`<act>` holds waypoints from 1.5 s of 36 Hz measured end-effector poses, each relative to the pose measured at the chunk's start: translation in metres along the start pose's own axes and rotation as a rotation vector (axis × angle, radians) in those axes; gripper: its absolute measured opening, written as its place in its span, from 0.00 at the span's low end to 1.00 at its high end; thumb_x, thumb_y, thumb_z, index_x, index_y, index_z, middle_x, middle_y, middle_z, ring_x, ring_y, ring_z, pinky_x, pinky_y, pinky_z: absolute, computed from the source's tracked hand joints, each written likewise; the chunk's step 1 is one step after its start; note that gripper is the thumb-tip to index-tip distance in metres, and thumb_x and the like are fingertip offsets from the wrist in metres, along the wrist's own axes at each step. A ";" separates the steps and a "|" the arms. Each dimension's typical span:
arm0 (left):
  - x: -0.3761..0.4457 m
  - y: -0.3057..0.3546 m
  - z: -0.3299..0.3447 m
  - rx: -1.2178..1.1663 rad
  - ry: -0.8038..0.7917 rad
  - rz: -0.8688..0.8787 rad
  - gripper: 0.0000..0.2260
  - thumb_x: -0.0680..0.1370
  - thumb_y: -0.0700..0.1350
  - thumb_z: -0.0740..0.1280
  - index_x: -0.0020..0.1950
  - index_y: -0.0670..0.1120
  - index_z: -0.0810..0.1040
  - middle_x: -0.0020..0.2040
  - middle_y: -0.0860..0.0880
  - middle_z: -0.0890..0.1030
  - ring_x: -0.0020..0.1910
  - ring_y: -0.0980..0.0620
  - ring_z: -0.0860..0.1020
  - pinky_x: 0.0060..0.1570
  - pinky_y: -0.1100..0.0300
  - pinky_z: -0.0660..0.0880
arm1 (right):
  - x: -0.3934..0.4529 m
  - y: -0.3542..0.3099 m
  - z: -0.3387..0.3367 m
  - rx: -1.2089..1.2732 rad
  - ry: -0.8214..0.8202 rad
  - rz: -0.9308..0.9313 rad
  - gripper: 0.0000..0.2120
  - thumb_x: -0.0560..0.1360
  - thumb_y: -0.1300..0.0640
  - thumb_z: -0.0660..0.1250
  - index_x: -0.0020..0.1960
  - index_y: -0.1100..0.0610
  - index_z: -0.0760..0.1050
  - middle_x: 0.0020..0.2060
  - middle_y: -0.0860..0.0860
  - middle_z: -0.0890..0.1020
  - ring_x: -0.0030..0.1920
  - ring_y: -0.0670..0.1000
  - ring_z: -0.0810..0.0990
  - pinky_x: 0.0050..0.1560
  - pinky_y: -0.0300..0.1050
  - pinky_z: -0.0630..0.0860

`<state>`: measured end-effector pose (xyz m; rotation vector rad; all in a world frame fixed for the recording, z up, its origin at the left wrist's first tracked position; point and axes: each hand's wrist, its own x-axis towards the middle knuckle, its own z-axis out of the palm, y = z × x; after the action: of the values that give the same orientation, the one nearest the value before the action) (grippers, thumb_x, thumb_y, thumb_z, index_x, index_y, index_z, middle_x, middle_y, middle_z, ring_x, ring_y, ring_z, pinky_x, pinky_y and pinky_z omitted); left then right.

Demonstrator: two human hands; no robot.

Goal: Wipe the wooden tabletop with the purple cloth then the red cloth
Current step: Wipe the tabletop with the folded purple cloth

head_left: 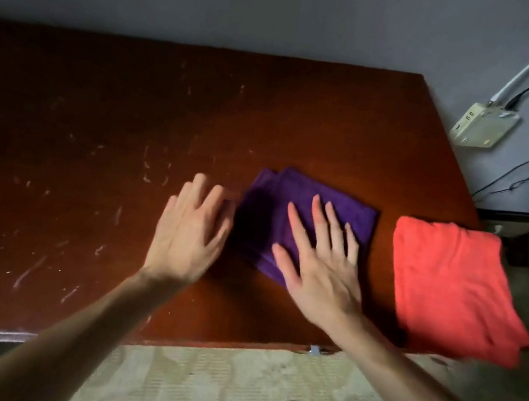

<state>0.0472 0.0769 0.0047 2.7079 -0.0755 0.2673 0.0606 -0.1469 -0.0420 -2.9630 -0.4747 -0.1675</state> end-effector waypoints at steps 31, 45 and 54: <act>-0.091 -0.112 -0.035 0.129 -0.205 -0.085 0.22 0.83 0.57 0.51 0.77 0.57 0.66 0.75 0.50 0.68 0.71 0.48 0.68 0.68 0.47 0.64 | 0.211 -0.010 0.003 -0.056 -0.301 -0.821 0.34 0.80 0.30 0.50 0.82 0.38 0.50 0.84 0.46 0.47 0.83 0.47 0.44 0.82 0.57 0.48; -0.087 -0.116 -0.033 0.066 -0.200 -0.130 0.22 0.81 0.55 0.56 0.76 0.60 0.68 0.77 0.54 0.67 0.72 0.52 0.68 0.65 0.51 0.64 | 0.387 -0.025 0.021 0.006 -0.277 -0.444 0.40 0.73 0.21 0.38 0.81 0.35 0.48 0.84 0.49 0.49 0.83 0.51 0.47 0.82 0.59 0.46; -0.087 -0.115 -0.031 0.052 -0.156 -0.106 0.22 0.82 0.55 0.55 0.76 0.58 0.69 0.76 0.52 0.68 0.72 0.51 0.68 0.65 0.51 0.63 | 0.389 -0.053 0.030 0.040 -0.237 -0.114 0.37 0.78 0.25 0.42 0.83 0.40 0.45 0.84 0.51 0.46 0.83 0.52 0.43 0.81 0.57 0.40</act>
<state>-0.0333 0.1954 -0.0304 2.7693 0.0302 0.0261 0.4132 0.0252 -0.0145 -2.9308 -0.6677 0.1816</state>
